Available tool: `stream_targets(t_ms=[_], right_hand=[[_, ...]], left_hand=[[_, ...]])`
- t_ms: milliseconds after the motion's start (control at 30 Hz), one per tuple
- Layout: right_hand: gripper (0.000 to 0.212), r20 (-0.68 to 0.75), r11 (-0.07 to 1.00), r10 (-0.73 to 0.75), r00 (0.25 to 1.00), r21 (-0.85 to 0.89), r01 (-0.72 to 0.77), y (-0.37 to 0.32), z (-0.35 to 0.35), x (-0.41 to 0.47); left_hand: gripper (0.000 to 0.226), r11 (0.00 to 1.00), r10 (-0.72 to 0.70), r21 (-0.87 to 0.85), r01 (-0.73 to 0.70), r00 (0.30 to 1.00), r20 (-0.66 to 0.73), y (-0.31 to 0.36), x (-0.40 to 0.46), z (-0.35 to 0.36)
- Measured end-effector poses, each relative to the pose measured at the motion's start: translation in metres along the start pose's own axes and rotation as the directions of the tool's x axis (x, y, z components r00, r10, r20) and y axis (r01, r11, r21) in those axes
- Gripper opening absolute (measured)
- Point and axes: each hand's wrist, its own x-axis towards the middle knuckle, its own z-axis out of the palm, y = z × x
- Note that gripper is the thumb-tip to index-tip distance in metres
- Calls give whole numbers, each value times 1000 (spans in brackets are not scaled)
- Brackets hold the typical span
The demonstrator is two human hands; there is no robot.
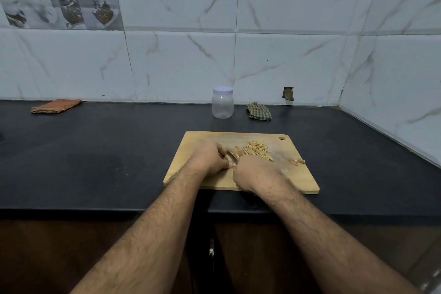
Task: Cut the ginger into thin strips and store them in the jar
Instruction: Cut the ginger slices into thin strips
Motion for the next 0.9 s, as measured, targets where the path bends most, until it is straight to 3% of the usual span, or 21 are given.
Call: stream_targets(t_ms=[533, 900], right_hand=[[32, 49, 998, -20, 999, -55, 23, 15, 6, -25], [33, 23, 1000, -4, 1000, -1, 4, 24, 13, -30]], left_hand=[[36, 1000, -28, 5, 28, 1000, 8, 1, 2, -1], [39, 999, -32, 14, 32, 999, 21, 2, 2, -1]])
